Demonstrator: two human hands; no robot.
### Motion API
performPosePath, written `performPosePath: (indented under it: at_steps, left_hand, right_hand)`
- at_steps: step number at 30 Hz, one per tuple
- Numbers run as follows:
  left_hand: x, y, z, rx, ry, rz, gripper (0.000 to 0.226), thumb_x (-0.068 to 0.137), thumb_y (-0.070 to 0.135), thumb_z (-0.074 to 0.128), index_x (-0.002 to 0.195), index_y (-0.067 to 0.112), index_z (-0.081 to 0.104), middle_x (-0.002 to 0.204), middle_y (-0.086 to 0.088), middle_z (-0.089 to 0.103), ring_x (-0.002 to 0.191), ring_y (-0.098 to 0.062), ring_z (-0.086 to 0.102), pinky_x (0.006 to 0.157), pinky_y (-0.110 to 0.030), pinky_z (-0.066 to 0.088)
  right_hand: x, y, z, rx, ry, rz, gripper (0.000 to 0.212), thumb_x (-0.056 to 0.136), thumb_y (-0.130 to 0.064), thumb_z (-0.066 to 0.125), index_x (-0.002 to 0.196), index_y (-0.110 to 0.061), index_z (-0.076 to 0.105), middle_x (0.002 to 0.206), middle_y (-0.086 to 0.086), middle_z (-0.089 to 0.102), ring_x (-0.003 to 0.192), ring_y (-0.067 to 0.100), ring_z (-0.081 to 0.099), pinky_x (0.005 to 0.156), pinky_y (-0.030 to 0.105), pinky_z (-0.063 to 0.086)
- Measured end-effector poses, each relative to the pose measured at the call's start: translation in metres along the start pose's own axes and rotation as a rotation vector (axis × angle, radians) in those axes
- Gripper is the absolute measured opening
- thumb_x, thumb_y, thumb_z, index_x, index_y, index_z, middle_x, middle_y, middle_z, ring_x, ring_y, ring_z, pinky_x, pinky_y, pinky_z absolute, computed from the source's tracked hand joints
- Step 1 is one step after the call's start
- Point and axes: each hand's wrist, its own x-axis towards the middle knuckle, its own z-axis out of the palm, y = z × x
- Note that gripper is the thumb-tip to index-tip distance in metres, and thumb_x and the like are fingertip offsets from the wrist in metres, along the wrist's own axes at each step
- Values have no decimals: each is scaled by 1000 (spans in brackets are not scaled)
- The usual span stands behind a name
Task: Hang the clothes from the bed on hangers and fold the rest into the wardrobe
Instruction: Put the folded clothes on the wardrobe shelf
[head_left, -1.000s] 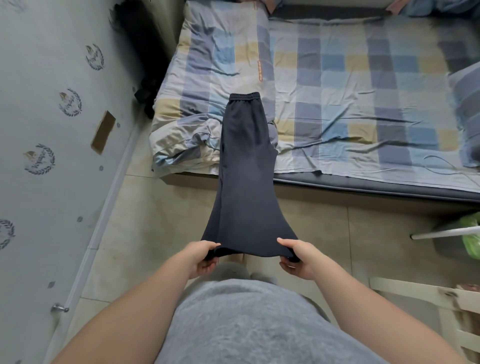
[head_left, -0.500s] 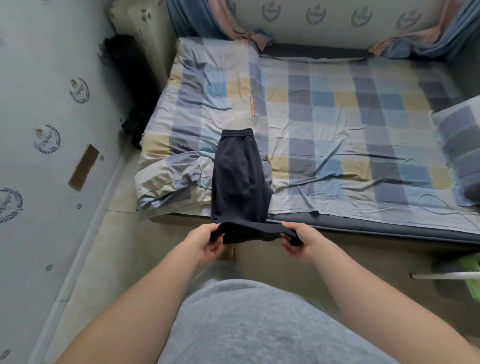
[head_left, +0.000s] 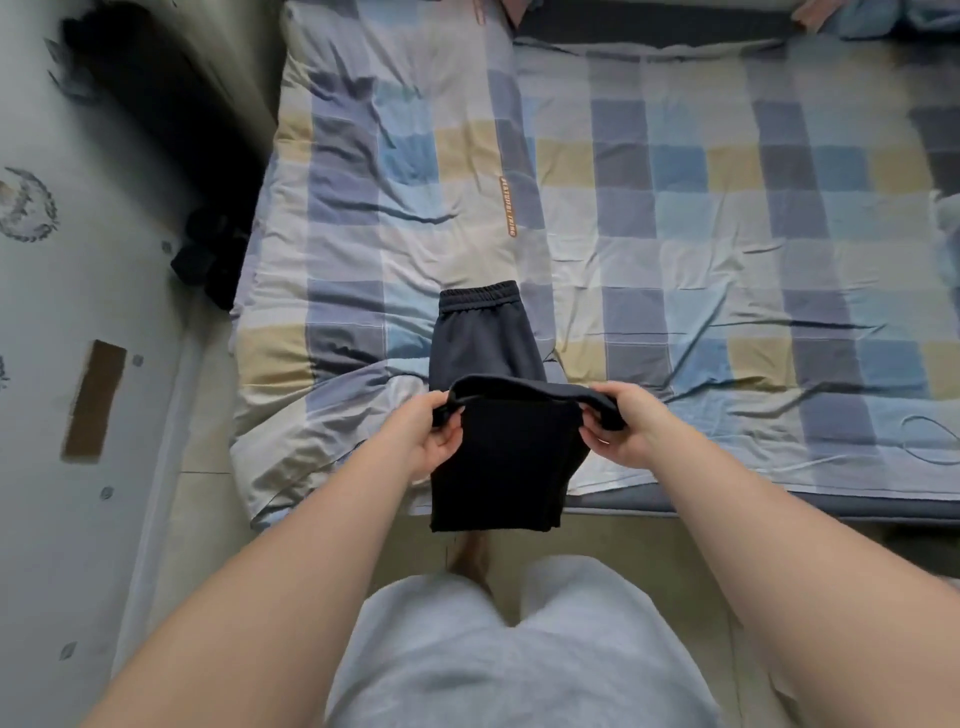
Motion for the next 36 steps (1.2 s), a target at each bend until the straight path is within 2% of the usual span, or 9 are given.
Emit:
performPosePath:
  at_steps: [4, 10, 12, 15, 18, 20, 23, 26, 36]
  left_hand:
    - [67, 54, 27, -26, 14, -23, 11, 99, 16, 57, 89, 12, 60, 59, 0, 68, 65, -6, 56, 64, -26, 48]
    - [177, 114, 63, -22, 66, 9, 10, 97, 16, 60, 88, 11, 60, 67, 1, 69, 51, -3, 59, 62, -23, 50]
    - [211, 125, 71, -32, 70, 37, 9, 98, 21, 61, 97, 12, 63, 77, 2, 71, 58, -4, 61, 62, -24, 50]
    - [251, 125, 77, -27, 55, 96, 35, 99, 42, 58, 119, 14, 60, 101, 3, 75, 80, -8, 70, 69, -27, 52]
    - [269, 111, 73, 20, 16, 96, 53, 96, 58, 54, 130, 17, 54, 116, 0, 73, 88, -15, 75, 71, -31, 54]
    - [272, 100, 68, 57, -14, 80, 61, 95, 62, 53, 136, 18, 53, 121, -1, 71, 90, -17, 76, 72, -34, 55]
    - [266, 79, 58, 139, -32, 70, 64, 95, 63, 51, 143, 21, 50, 125, 0, 70, 101, -19, 73, 76, -35, 53]
    - [254, 49, 44, 205, -18, 50, 60, 97, 59, 51, 143, 22, 50, 126, 1, 70, 106, -19, 70, 78, -35, 52]
    - [235, -80, -23, 518, 180, -149, 37, 98, 48, 56, 125, 25, 62, 118, 5, 71, 103, -15, 68, 79, -32, 54]
  right_hand:
    - [64, -52, 32, -11, 20, 3, 9, 92, -22, 65, 86, -15, 67, 71, 2, 69, 53, 13, 62, 64, 32, 55]
    - [181, -109, 75, 15, -20, 6, 11, 93, -22, 60, 89, -14, 66, 74, 2, 70, 65, 13, 66, 67, 32, 53]
    - [218, -119, 84, 44, -50, 1, 12, 94, -24, 60, 96, -14, 66, 85, 3, 74, 78, 16, 71, 69, 34, 55]
    - [262, -118, 89, 62, -152, -10, 28, 94, -31, 62, 117, -14, 63, 113, 5, 74, 110, 25, 67, 81, 42, 54]
    - [289, -105, 86, 94, -242, 12, 56, 92, -40, 65, 140, -15, 51, 135, 4, 62, 129, 29, 53, 100, 54, 47]
    - [296, -98, 82, 110, -274, 25, 61, 92, -43, 64, 144, -17, 48, 139, 5, 58, 133, 31, 50, 100, 57, 45]
    - [295, -84, 74, 142, -287, 48, 59, 92, -43, 64, 144, -19, 50, 136, 5, 61, 131, 32, 51, 94, 56, 48]
    - [288, -62, 65, 133, -283, 82, 57, 93, -44, 62, 145, -21, 49, 136, 5, 62, 132, 31, 51, 98, 54, 47]
    - [279, 70, 3, 34, -183, 269, 42, 95, -45, 59, 131, -22, 61, 127, 4, 68, 132, 28, 50, 101, 50, 45]
